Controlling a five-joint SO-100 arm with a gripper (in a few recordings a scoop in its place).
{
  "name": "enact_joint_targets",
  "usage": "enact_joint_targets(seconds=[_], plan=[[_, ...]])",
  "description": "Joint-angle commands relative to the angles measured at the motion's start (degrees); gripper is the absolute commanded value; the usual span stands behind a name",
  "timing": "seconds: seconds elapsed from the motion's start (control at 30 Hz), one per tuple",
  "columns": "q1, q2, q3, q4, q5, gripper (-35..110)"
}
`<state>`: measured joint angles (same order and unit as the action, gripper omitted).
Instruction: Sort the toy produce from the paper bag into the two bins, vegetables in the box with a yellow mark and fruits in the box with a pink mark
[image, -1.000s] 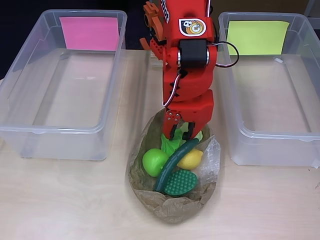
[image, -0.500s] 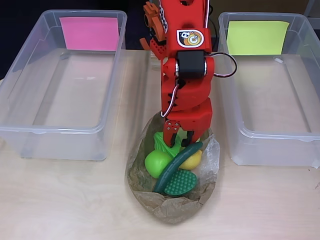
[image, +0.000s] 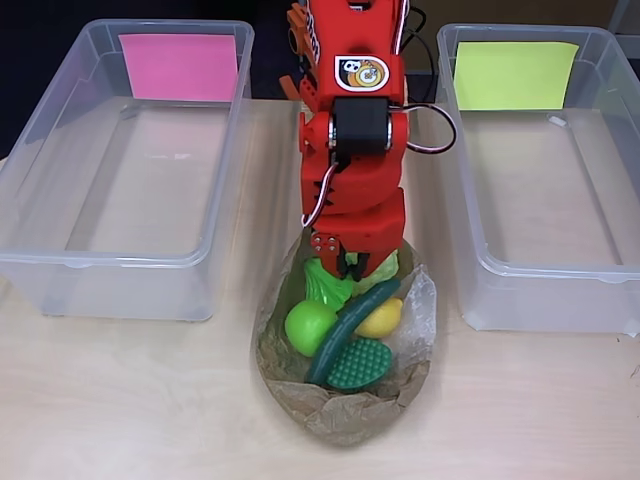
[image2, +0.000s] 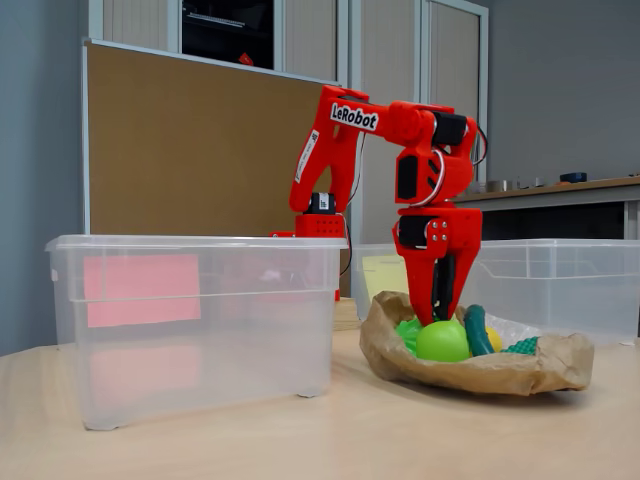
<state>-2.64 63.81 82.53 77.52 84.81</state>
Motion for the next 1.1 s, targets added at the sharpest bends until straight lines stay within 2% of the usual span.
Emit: enact_joint_targets(seconds=[0.0,0.3,0.63,0.77,0.93,1.07], plan=[[0.9,4.9,-0.4,5.2,-1.4,0],[2.5,12.0,0.7,7.6,-7.2,0],[2.4,15.6,1.5,9.5,-8.9,0],[1.4,15.0,2.3,8.9,-9.1,6],[-2.6,11.5,-1.5,9.9,-3.1,17],[-5.0,7.7,-4.9,8.6,1.2,18]])
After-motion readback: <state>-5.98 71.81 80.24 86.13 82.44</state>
